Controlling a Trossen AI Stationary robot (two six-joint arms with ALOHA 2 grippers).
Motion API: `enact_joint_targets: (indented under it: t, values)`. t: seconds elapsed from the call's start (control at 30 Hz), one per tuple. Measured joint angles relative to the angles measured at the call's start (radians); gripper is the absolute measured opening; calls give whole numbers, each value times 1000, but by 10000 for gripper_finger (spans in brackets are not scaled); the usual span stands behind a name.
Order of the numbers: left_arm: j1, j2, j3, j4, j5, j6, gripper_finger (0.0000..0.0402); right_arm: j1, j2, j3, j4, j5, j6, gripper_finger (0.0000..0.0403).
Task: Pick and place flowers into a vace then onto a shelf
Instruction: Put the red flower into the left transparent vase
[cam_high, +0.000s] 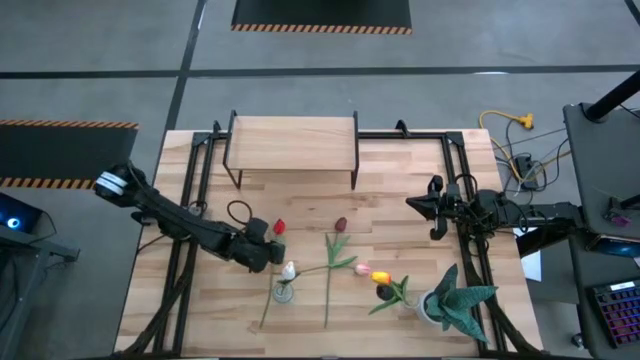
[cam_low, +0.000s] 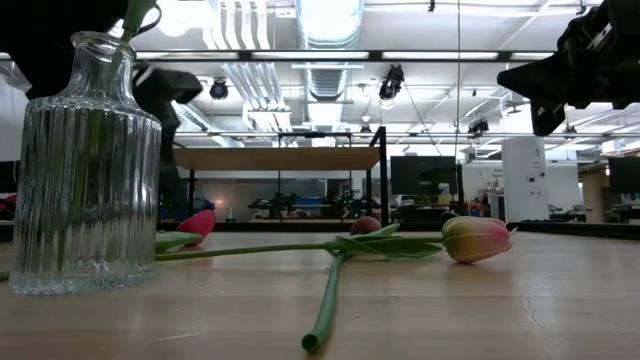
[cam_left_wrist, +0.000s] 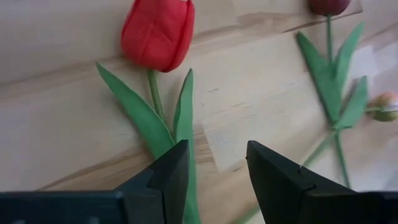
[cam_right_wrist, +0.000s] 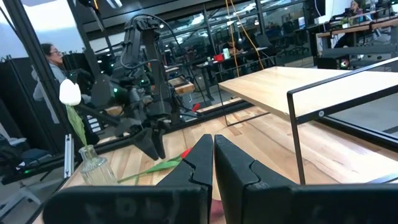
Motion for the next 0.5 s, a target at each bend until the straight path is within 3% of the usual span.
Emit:
enact_joint_targets:
  t: [0.2,0.5]
  values:
    - [0,79,29,-4,6,-76,140,0,0,0,0,0,0,8]
    - [0,76,88,-18,4,-108,140,0,0,0,0,-1,0,9]
